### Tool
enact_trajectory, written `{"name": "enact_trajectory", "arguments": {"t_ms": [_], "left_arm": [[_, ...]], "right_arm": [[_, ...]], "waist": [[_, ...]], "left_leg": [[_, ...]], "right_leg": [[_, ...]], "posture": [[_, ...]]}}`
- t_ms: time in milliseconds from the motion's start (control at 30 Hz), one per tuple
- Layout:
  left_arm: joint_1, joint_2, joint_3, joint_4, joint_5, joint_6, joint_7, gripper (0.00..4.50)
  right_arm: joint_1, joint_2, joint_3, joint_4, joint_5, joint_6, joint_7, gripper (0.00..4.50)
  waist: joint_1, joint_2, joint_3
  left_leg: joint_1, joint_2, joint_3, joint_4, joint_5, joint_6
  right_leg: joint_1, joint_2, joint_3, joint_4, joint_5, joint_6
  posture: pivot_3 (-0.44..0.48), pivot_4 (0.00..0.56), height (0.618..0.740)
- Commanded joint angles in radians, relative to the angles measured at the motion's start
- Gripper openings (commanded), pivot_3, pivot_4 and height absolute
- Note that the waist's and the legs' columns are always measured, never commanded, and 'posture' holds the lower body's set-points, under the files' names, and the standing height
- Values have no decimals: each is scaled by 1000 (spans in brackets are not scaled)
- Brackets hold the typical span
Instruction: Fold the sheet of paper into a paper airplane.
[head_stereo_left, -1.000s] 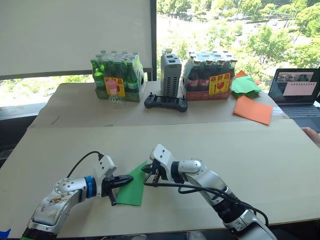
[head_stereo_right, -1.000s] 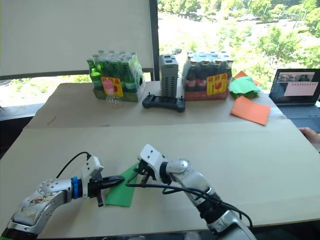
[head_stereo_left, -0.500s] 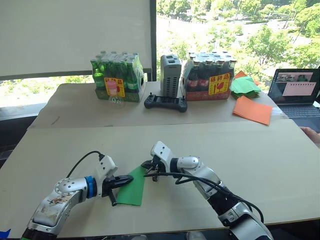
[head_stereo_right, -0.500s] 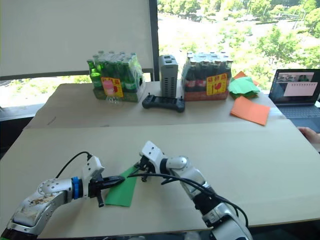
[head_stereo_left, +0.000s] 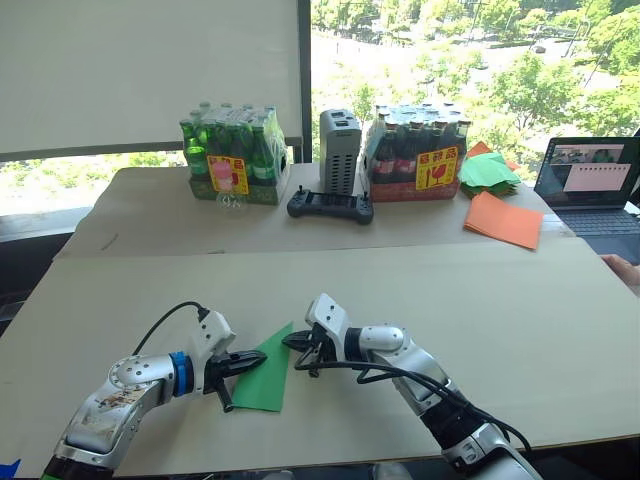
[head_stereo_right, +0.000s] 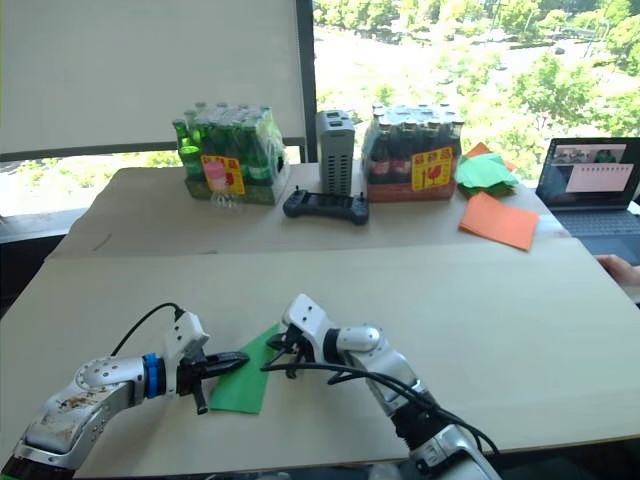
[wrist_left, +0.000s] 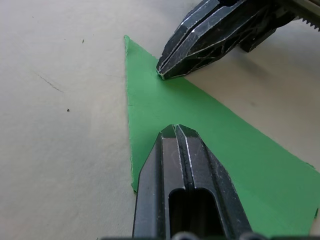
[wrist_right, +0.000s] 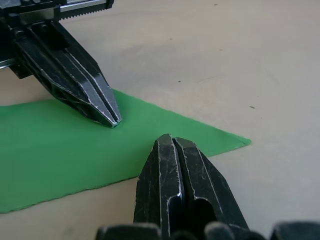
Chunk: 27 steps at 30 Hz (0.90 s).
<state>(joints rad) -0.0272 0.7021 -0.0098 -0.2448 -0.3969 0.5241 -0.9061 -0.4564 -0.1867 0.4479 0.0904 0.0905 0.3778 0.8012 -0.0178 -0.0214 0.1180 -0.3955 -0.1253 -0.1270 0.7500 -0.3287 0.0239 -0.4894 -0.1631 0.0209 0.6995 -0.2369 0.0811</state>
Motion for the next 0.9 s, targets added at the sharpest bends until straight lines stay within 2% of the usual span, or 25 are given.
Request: {"name": "enact_trajectory", "arguments": {"t_ms": [33, 633, 900], "left_arm": [[14, 13, -7, -2, 15, 13, 6, 16], [49, 17, -3, -30, 11, 19, 22, 16], [53, 20, -4, -35, 12, 24, 24, 16]], "right_arm": [[49, -10, 55, -39, -4, 41, 32, 0], [128, -53, 138, -201, 10, 166, 85, 0], [141, -83, 180, -258, 23, 203, 118, 0]], "waist": [[0, 0, 0], [1, 0, 0], [2, 0, 0]], "left_leg": [[0, 0, 0, 0, 0, 0], [14, 1, 0, -4, -2, 1], [14, 2, -1, -4, -2, 1]], "right_leg": [[0, 0, 0, 0, 0, 0], [16, 1, -2, -6, 0, 0], [17, 1, -3, -7, 0, 0]], "posture": [[0, 150, 675], [0, 150, 675], [0, 150, 675]]}}
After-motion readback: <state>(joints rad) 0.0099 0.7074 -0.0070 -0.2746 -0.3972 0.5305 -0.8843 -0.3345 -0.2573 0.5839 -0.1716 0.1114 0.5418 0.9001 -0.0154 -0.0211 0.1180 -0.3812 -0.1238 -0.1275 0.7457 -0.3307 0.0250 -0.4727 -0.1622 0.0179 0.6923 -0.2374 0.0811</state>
